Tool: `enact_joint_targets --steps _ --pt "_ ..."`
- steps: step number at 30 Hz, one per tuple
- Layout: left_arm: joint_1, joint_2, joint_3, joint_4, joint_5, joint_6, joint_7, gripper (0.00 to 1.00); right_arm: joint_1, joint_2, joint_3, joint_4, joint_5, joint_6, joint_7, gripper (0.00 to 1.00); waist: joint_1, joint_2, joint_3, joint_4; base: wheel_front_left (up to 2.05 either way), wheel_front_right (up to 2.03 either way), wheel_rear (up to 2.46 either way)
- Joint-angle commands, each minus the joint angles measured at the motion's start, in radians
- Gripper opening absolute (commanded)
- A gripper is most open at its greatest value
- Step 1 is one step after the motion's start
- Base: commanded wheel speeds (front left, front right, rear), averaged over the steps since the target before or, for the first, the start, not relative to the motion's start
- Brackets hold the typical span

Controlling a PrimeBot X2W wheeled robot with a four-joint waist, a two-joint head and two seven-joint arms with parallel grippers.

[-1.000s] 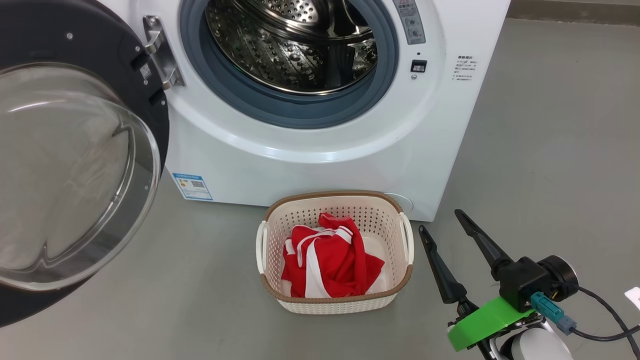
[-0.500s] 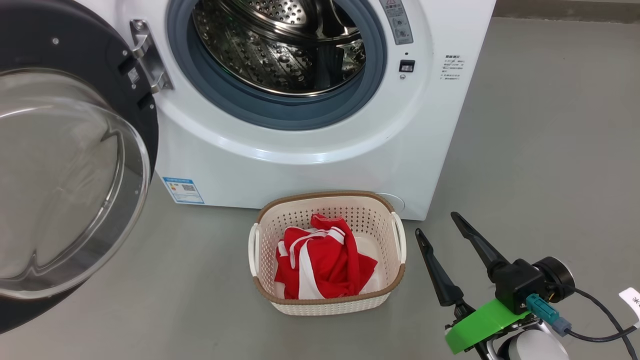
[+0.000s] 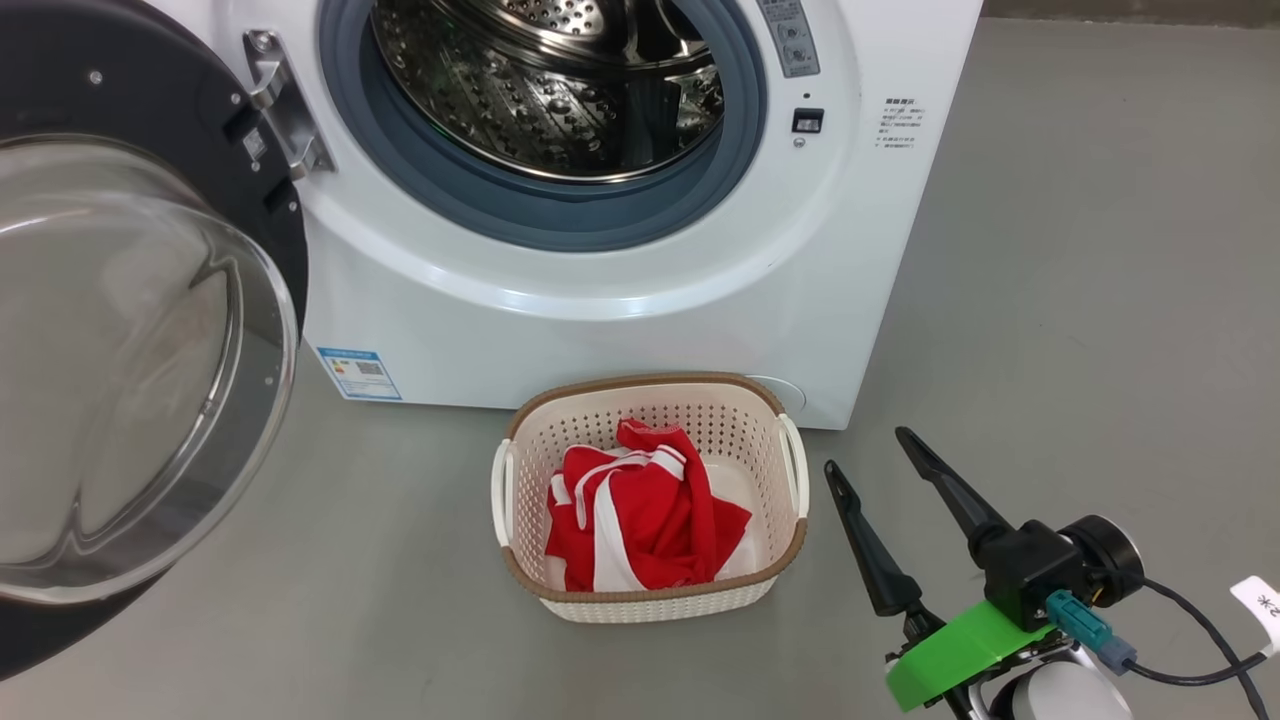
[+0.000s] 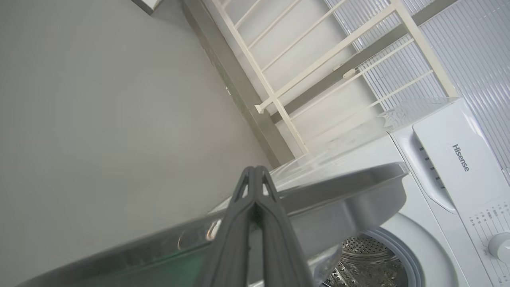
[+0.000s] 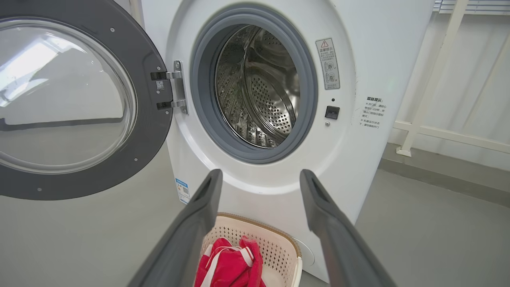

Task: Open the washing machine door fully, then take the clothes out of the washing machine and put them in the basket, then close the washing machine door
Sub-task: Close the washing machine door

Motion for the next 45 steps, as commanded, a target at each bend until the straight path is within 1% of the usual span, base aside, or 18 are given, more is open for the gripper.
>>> enact_joint_targets --steps 1,8,15,26,38,45 --pt "0.049 0.027 -0.013 -0.016 -0.012 -0.006 0.034 0.00 -0.026 0.002 0.029 -0.021 0.000 0.006 -0.006 1.00 0.0000 0.0000 0.001 0.000 0.00 0.00 0.00" --pt "0.095 0.026 -0.014 -0.073 -0.083 -0.007 0.114 0.00 -0.028 0.002 0.029 -0.020 -0.001 0.006 -0.006 1.00 0.0000 0.0000 0.005 0.004 0.00 0.00 0.00" --pt "0.138 0.008 -0.023 -0.142 -0.173 -0.007 0.177 0.00 -0.032 0.002 0.028 -0.020 0.001 0.006 -0.006 1.00 0.0000 0.0000 0.011 0.015 0.00 0.00 0.00" --pt "0.202 -0.031 -0.050 -0.249 -0.300 -0.007 0.215 0.00 -0.033 0.002 0.028 -0.013 0.013 0.006 -0.006 1.00 0.0000 0.0000 0.011 0.032 0.00 0.00 0.00" --pt "0.284 -0.067 -0.116 -0.394 -0.401 -0.007 0.237 0.00 -0.026 0.002 0.024 -0.013 0.026 0.006 -0.006 1.00 0.0000 0.0000 0.001 0.042 0.00 0.00 0.00" --pt "0.333 -0.091 -0.151 -0.469 -0.434 -0.007 0.239 0.00 -0.024 0.002 0.025 -0.014 0.034 0.006 -0.006 1.00 0.0000 0.0000 -0.001 0.045 0.00 0.00 0.00"
